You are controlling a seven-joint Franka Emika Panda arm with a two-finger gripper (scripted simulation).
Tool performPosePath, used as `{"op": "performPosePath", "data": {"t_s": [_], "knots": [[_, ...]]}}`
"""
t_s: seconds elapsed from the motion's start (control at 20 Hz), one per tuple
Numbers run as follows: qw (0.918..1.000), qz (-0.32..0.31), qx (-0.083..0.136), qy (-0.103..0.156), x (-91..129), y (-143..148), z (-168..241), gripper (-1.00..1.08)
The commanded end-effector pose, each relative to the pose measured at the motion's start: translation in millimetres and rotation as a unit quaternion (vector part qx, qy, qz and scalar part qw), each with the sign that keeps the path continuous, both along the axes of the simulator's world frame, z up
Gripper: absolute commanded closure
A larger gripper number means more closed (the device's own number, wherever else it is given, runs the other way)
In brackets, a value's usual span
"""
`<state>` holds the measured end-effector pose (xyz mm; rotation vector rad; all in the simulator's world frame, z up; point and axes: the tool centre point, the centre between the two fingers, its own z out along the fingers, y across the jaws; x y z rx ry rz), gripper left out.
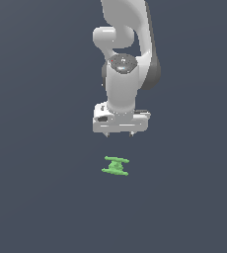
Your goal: Pick up the object and move it to a goal position.
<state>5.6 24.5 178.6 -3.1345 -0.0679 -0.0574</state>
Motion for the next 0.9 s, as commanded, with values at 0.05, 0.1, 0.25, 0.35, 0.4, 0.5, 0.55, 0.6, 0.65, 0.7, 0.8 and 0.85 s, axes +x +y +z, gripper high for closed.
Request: {"op": "performPosePath", "data": {"t_s": [0.05, 0.1, 0.25, 0.35, 0.4, 0.5, 0.55, 0.6, 0.65, 0.7, 0.8, 0.85], "knots": [[1.0000, 0.000, 0.000, 0.000, 0.1, 0.2, 0.2, -0.92], [1.0000, 0.002, 0.000, 0.000, 0.5, 0.8, 0.6, -0.92], [0.9999, 0.010, 0.001, -0.002, 2.7, 4.8, 3.5, -0.92], [0.9998, 0.019, 0.003, -0.005, 4.9, 9.2, 6.7, -0.92], [0.9997, 0.022, 0.003, -0.005, 5.9, 11.0, 8.2, -0.92], [0.9996, 0.026, 0.004, -0.007, 7.1, 13.7, 10.3, -0.92], [0.9996, 0.027, 0.005, -0.007, 7.4, 14.5, 11.0, -0.92], [0.9996, 0.027, 0.005, -0.007, 7.5, 15.1, 11.1, -0.92], [0.9996, 0.026, 0.005, -0.007, 7.3, 14.6, 11.2, -0.92], [0.9996, 0.026, 0.005, -0.007, 7.2, 14.2, 11.1, -0.92], [0.9996, 0.029, 0.004, -0.007, 7.4, 13.9, 10.2, -0.92], [0.9995, 0.031, 0.004, -0.007, 7.6, 13.7, 9.9, -0.92]]}}
